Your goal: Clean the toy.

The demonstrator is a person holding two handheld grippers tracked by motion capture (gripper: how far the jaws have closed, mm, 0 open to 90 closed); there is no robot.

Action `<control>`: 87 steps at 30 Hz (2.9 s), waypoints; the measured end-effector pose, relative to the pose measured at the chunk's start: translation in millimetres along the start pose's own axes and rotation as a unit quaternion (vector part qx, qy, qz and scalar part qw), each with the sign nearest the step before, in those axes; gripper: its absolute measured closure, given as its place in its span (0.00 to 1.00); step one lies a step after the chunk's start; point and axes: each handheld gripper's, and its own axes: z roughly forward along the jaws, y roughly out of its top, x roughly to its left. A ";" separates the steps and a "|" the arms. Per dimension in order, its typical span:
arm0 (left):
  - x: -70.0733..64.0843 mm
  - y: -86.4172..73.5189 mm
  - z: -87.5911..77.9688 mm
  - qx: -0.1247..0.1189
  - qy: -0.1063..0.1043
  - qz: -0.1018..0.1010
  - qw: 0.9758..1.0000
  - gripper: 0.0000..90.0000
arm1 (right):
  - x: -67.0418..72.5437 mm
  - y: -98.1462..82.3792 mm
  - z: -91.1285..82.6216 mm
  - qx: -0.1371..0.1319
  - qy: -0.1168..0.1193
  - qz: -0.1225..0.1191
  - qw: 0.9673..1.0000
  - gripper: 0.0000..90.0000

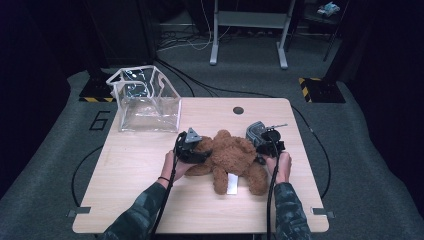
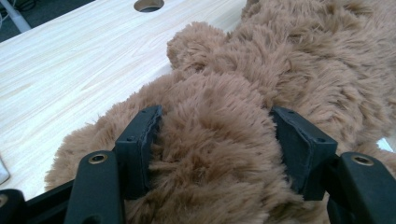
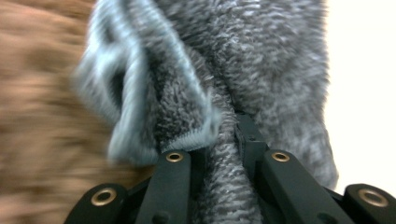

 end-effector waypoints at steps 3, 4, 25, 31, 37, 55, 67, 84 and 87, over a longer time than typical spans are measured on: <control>0.4 0.1 0.4 0.000 0.001 0.001 1.000 0.41 | -14.1 -0.8 4.2 0.023 -0.065 -0.004 0.998 0.88; 0.7 0.0 0.2 0.001 0.000 -0.001 1.000 0.41 | -17.3 -1.2 6.3 0.038 -0.092 -0.010 0.995 0.88; -0.6 0.6 0.0 0.002 0.001 0.004 1.000 0.41 | 2.6 2.4 2.9 0.001 -0.015 0.002 1.000 0.88; -0.5 0.4 -0.4 0.003 0.002 0.003 1.000 0.41 | -12.9 0.2 -7.7 0.025 -0.079 -0.007 0.997 0.87; -1.1 0.6 -0.2 0.002 0.002 0.002 1.000 0.41 | -6.5 -7.0 -54.9 -0.022 0.000 0.020 1.000 0.87; -1.7 1.4 -0.6 0.006 0.006 0.005 1.000 0.41 | 10.3 -25.8 -2.4 0.061 0.027 -0.016 0.998 0.87; -1.6 1.4 -0.5 0.006 0.006 0.004 1.000 0.41 | 10.7 -9.6 -75.9 -0.036 0.035 -0.006 0.999 0.87; -2.5 0.7 -1.1 0.006 0.006 -0.002 1.000 0.41 | 2.7 -31.0 -33.1 0.040 0.018 -0.002 0.999 0.87; -3.2 1.4 -1.0 0.007 0.011 0.002 1.000 0.41 | 7.3 -30.7 -62.1 0.003 0.025 -0.001 1.000 0.87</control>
